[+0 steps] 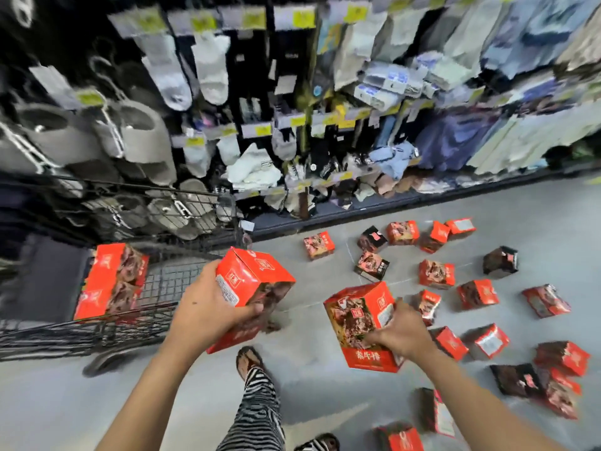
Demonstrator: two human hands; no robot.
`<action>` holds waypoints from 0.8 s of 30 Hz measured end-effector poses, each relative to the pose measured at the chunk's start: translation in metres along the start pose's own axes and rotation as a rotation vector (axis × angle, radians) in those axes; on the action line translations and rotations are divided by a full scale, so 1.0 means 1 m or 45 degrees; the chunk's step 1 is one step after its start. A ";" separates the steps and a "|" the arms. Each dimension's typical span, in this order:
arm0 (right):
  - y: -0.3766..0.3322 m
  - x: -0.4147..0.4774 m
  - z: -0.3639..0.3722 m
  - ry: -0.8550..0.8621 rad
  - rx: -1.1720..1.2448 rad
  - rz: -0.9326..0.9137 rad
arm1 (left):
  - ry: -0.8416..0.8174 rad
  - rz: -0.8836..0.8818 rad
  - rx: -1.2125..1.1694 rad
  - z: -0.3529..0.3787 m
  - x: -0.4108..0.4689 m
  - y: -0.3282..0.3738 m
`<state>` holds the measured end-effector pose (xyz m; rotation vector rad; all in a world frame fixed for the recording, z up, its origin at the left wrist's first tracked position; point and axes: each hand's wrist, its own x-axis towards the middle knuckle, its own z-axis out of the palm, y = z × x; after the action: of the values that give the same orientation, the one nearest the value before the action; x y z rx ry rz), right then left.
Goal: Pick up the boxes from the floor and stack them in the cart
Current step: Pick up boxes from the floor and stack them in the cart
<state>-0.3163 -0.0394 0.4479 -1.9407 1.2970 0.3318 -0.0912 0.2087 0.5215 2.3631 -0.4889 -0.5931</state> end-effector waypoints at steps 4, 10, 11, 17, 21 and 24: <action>-0.078 0.033 -0.005 -0.078 -0.103 -0.098 | 0.131 -0.171 -0.162 -0.041 0.028 -0.030; -0.199 0.066 0.002 -0.086 -0.118 -0.225 | 0.324 -0.350 -0.310 -0.088 0.084 -0.088; -0.219 0.069 0.005 -0.105 -0.135 -0.244 | 0.367 -0.365 -0.341 -0.094 0.091 -0.094; -0.321 0.095 0.032 -0.225 -0.281 -0.471 | 0.463 -0.502 -0.332 -0.121 0.124 -0.136; -0.377 0.115 0.058 -0.410 -0.414 -0.641 | 0.528 -0.642 -0.287 -0.131 0.136 -0.157; -0.414 0.137 0.082 -0.514 -0.542 -0.751 | 0.586 -0.777 -0.267 -0.135 0.144 -0.168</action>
<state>0.1220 0.0062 0.4979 -2.3414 0.3806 0.6903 0.1309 0.3279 0.4613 2.3246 0.4919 -0.3123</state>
